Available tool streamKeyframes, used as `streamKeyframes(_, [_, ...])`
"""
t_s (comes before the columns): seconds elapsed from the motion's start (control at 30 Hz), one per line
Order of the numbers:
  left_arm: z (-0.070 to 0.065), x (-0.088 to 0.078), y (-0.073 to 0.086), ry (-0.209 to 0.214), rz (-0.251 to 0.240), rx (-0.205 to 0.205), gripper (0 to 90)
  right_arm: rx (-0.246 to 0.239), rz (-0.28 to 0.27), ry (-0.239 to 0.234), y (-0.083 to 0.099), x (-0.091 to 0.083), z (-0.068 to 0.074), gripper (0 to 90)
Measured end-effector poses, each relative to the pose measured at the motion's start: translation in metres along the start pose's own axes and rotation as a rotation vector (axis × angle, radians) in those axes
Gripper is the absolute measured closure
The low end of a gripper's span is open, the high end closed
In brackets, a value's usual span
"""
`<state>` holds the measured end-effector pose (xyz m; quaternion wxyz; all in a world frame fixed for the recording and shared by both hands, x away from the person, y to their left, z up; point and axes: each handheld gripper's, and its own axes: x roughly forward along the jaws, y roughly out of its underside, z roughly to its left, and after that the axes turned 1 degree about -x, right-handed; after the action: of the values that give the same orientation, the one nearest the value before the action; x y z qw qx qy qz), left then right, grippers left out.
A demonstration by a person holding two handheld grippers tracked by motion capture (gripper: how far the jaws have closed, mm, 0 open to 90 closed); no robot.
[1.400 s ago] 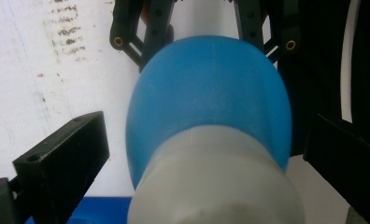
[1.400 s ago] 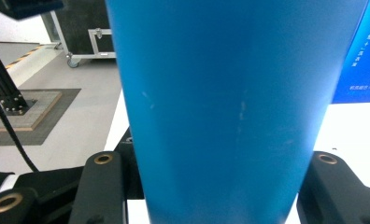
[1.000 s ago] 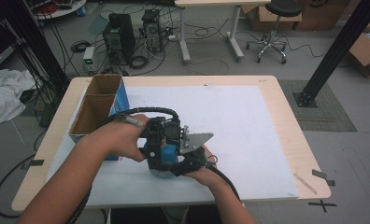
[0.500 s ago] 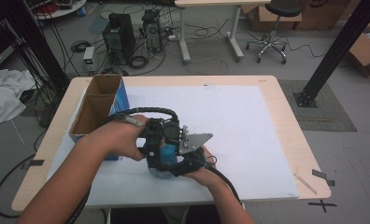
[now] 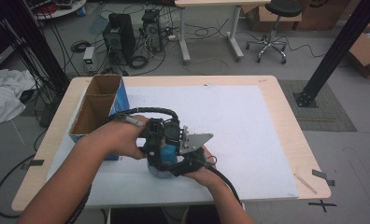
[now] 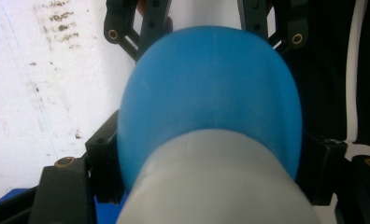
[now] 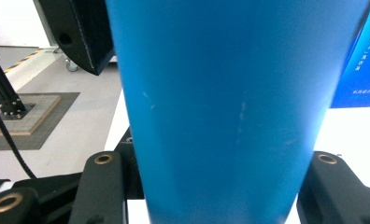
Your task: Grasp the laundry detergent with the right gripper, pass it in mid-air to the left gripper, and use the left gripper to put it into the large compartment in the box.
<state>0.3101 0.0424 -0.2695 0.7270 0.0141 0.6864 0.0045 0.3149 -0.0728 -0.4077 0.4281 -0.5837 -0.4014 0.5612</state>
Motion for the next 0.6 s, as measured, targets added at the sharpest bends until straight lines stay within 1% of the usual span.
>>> streamKeyframes(0.23, [0.0007,0.0001,-0.0002,-0.002,0.005,-0.003,32.5,-0.002,-0.003,0.001,0.0003,0.0,-0.0001,46.0])
streamKeyframes(0.6, [0.0017,0.0004,-0.0003,-0.009,0.005,-0.006,35.8,-0.001,-0.009,0.002,0.0003,0.0006,-0.0004,46.0])
